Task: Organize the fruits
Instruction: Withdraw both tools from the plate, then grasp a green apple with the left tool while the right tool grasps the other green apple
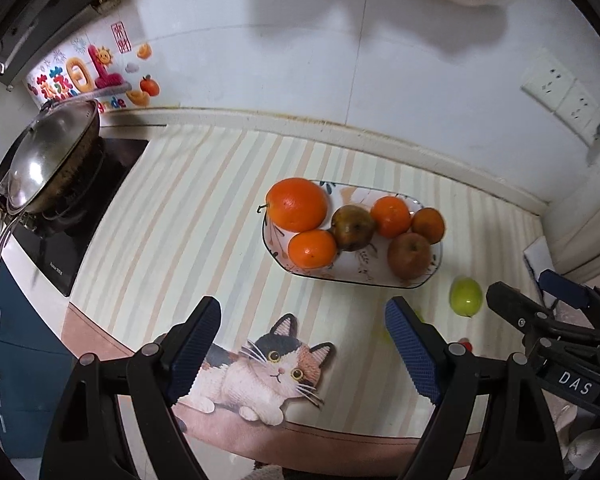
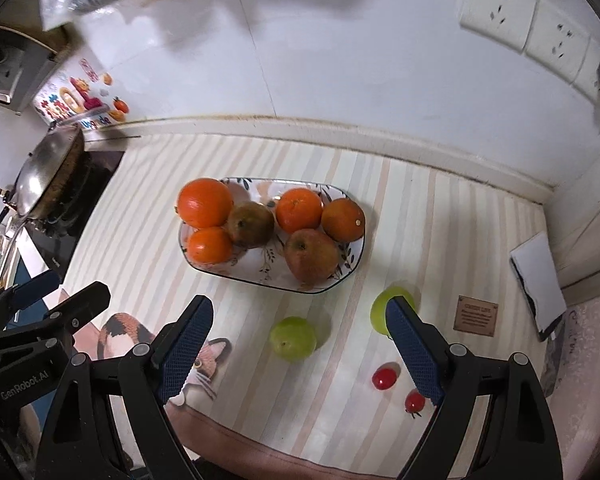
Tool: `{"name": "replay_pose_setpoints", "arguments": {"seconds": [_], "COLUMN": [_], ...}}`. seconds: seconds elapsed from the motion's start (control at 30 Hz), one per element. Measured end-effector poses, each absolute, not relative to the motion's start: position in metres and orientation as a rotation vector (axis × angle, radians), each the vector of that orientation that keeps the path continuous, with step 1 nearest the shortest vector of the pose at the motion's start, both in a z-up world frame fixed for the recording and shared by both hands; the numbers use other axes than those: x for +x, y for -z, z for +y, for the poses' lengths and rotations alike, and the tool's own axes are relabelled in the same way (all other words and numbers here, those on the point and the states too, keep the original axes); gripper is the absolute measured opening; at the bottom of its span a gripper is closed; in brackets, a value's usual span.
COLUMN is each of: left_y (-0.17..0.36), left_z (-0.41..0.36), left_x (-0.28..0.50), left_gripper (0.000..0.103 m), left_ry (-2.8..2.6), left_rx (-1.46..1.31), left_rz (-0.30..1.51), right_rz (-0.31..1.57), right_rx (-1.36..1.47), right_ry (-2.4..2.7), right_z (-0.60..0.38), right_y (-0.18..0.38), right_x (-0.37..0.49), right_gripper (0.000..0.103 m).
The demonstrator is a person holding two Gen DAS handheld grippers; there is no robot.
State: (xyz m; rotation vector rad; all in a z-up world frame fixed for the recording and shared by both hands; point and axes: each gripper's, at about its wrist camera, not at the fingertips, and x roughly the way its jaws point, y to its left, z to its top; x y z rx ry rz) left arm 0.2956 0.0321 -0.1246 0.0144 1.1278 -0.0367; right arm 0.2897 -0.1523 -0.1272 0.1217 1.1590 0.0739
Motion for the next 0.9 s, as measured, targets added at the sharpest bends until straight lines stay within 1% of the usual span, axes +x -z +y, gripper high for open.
{"name": "replay_pose_setpoints", "arguments": {"seconds": [0.33,0.67,0.9], "left_y": [0.091,0.084,0.096], "left_z": [0.027,0.021,0.009], "left_x": [0.261,0.252,0.265], "left_gripper": [0.084,0.084,0.084], "left_ry": [0.075,0.088,0.093], "left_rx": [-0.004,0.006,0.012], "left_rz": [1.050,1.039,1.076], "right_rz": [1.075,1.071,1.087], "right_rx": [0.114,0.159,0.253], "right_ry": [-0.074,-0.087,-0.052], "right_z": [-0.151,-0.157,-0.187], "right_y": [0.084,0.083,0.094], "right_x": [0.248,0.237,0.244], "right_gripper": [0.090,0.090,0.090]}}
